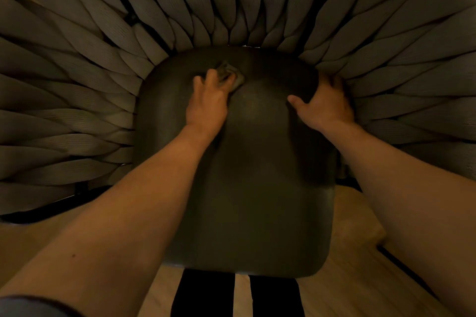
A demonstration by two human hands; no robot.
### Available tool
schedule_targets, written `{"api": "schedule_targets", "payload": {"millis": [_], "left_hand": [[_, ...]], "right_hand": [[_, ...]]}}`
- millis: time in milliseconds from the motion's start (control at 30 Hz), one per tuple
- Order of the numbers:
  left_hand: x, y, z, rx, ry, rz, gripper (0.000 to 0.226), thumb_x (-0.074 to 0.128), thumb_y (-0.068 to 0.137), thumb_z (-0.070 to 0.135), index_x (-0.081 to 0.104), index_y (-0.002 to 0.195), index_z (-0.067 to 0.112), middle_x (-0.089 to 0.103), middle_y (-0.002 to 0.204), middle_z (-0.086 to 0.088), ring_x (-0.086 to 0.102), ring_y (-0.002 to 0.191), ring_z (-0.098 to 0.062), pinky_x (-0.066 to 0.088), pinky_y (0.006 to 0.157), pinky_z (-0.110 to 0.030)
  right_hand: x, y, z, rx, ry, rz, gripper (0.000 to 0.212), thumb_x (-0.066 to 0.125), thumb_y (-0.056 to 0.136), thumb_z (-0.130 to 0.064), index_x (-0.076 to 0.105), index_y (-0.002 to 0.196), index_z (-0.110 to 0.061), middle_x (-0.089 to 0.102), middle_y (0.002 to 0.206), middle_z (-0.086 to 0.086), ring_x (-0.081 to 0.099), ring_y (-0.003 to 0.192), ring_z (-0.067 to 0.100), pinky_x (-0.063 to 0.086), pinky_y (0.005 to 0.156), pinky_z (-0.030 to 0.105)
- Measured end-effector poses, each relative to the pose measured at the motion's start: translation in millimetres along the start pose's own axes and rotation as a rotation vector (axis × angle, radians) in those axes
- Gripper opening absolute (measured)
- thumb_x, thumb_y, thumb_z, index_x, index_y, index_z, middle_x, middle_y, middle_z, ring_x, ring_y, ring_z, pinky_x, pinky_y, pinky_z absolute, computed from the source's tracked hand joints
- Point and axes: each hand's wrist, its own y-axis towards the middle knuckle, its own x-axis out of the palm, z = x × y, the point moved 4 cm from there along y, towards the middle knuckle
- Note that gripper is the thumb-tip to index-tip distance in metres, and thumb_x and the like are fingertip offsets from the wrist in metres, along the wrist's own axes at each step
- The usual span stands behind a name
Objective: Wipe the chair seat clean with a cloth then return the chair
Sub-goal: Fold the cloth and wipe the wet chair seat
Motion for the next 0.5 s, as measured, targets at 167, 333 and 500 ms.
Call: {"api": "schedule_targets", "payload": {"millis": [167,333,500], "left_hand": [[-9.7,-3.5,-50.3,-0.118,-0.009,0.064,0.051,0.041,0.097,0.012,0.042,0.145,0.029,0.039,0.125,-0.016,0.039,0.102,-0.039,0.044,0.084,-0.047],[-18.3,-6.0,-95.8,-0.322,-0.051,0.172,0.056,0.040,0.093,0.006,0.047,0.143,0.028,0.041,0.126,-0.020,0.041,0.106,-0.043,0.044,0.093,-0.047],[-20.2,-10.7,-116.7,-0.430,-0.121,0.255,0.056,0.045,0.087,0.007,0.052,0.140,0.024,0.044,0.120,-0.023,0.047,0.105,-0.043,0.043,0.094,-0.042]], "right_hand": [[3.9,6.6,-5.4,0.051,-0.084,-0.002,0.093,0.066,0.089,-0.062,0.022,0.158,-0.020,0.019,0.162,0.016,0.028,0.145,0.046,0.040,0.109,0.055],[4.8,5.3,-7.8,0.067,-0.100,0.016,0.090,0.067,0.090,-0.059,0.022,0.158,-0.018,0.017,0.162,0.015,0.025,0.146,0.047,0.041,0.107,0.054],[7.7,8.6,-3.8,0.072,-0.074,0.031,0.090,0.069,0.088,-0.059,0.026,0.156,-0.018,0.019,0.162,0.015,0.026,0.145,0.046,0.040,0.109,0.054]]}}
